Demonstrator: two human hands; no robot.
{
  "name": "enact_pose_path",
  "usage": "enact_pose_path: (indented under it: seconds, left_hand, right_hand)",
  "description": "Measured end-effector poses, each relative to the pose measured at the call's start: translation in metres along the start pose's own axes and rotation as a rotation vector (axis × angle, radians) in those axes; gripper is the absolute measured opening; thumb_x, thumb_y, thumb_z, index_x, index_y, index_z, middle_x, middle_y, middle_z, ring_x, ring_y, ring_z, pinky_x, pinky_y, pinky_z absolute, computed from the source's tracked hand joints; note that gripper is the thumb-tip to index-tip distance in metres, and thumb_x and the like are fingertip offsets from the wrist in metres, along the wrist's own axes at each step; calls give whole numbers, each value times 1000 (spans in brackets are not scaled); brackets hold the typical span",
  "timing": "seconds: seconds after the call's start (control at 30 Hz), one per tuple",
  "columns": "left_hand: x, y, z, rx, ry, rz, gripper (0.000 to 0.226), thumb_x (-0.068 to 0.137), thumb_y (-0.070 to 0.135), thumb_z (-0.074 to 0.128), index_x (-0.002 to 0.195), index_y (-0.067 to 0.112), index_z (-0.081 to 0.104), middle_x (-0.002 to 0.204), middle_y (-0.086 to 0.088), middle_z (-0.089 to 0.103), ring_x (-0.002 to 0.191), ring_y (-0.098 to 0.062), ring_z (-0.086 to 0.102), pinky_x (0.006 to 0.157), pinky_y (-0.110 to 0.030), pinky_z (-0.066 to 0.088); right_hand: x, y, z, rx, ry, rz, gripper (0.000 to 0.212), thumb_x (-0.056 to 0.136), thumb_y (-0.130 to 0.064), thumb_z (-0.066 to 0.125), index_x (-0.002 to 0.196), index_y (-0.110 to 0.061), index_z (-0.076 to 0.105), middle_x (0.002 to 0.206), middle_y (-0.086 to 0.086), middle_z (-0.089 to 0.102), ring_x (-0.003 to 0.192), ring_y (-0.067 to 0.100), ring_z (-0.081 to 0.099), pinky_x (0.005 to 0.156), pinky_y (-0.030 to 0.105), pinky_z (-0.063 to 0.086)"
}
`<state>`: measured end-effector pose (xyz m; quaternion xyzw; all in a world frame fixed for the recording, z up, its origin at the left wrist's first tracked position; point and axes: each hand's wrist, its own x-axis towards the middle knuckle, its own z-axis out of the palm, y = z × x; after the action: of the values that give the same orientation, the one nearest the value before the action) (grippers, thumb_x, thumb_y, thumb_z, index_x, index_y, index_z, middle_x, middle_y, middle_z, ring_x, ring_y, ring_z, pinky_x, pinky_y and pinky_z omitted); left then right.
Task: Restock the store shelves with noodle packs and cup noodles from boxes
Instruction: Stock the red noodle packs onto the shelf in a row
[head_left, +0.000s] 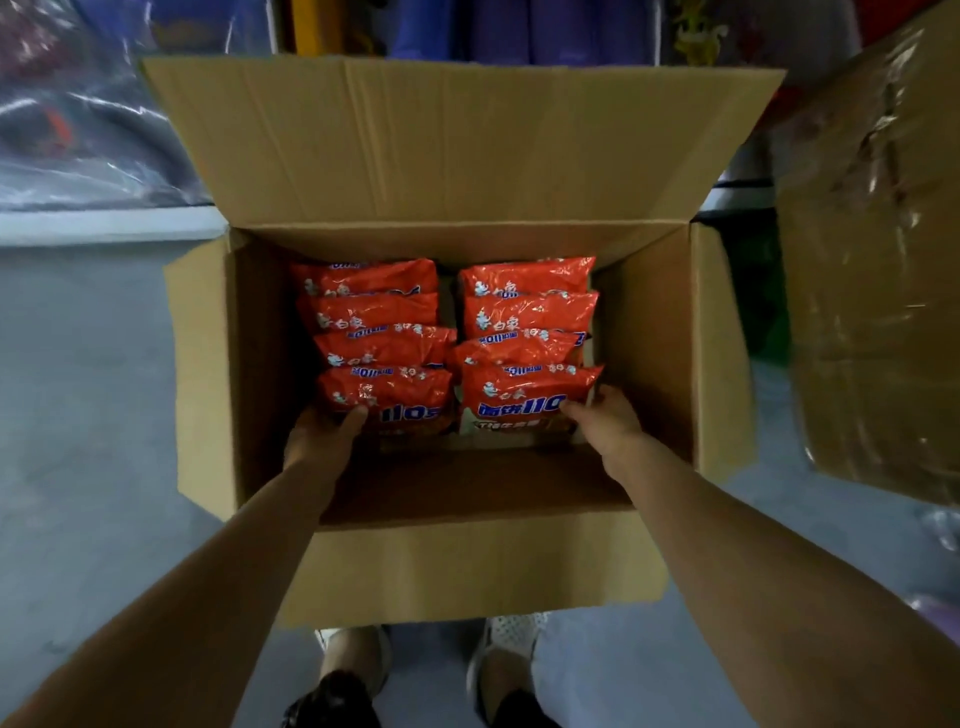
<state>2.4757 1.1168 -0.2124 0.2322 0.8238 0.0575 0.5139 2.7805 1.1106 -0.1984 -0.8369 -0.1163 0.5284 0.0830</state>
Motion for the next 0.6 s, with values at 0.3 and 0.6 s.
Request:
enact_pose_path:
  seconds: [0.3,0.6]
  left_hand:
    - [35,-15,11,-104,-38,29,84,81,38,81,152,29,37,152,-8,46,140,-36,42,111,-60,37]
    - [43,-17,12,-108,-58,65,80,84,19,80,150,19,35,150,-11,48,139,-35,44,109,-53,40]
  right_hand:
    - [40,19,9,11,-20,-38,77,84,-24,81,150,-26,42,150,6,50,139,32,46,113,57,38]
    - [52,26,15,-17,-88,-66,59,78,-31,85,128,-24,55,136,5,60,126,29,57,107,52,47]
